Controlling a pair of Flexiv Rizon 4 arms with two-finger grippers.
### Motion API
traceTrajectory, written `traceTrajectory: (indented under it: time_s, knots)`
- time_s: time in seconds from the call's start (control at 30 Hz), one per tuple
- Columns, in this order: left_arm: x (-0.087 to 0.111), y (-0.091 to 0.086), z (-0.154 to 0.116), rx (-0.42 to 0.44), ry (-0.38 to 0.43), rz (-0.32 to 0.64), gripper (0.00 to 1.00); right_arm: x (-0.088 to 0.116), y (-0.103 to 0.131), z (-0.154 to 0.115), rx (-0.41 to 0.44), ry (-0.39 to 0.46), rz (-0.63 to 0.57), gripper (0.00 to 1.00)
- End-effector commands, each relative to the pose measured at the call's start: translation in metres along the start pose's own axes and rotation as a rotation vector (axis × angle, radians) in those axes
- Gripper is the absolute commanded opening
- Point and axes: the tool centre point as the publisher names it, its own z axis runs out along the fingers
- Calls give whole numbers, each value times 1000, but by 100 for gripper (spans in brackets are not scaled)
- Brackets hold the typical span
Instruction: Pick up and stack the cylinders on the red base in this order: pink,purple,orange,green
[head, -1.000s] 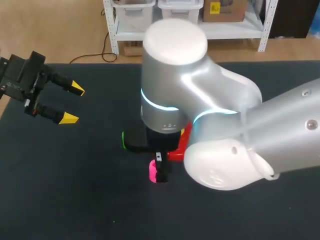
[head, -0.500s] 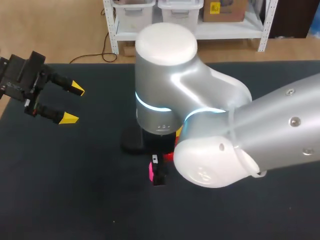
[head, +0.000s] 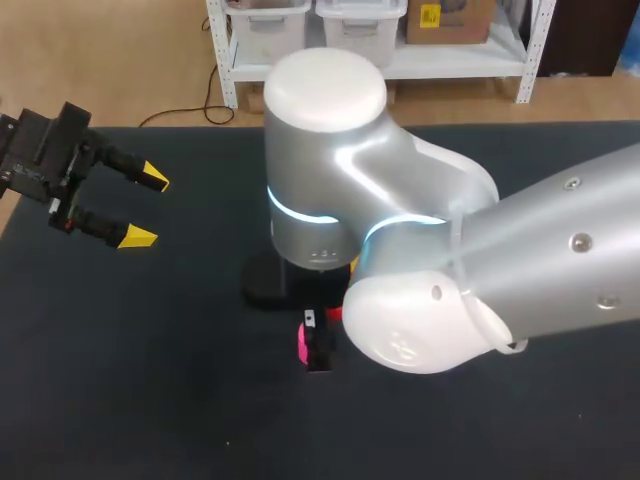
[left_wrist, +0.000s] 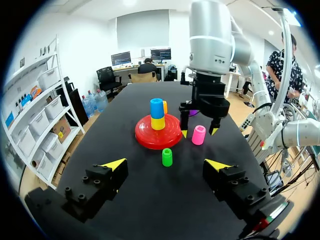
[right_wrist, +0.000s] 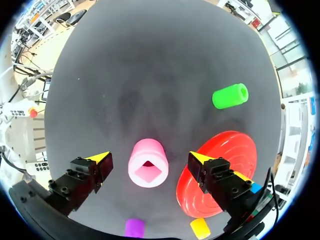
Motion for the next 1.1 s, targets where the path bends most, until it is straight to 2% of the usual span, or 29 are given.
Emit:
traceTrajectory:
  time_s: [0.03, 0.2, 0.23, 0.3, 0.33, 0.93, 1.1]
  knots:
    - [1, 1, 0, 2, 0, 1, 100, 1, 0, 1, 2, -5, 5, 100]
    - [1, 1, 0, 2, 0, 1, 100, 1, -1, 1, 3, -10, 5, 100]
    - [1, 1, 0, 2, 0, 1, 100, 1, -1, 1, 3, -11, 5, 59]
    - [1, 1, 0, 2, 0, 1, 100, 0, -1, 1, 4, -14, 5, 22]
    - [1, 1, 0, 2, 0, 1, 100, 0, -1, 1, 4, -15, 4, 0]
    - [1, 1, 0, 2, 0, 1, 100, 1, -3, 0, -8, -14, 13, 0]
    - [1, 1, 0, 2, 0, 1, 100, 4, -9, -29, 14, -55, 23, 0]
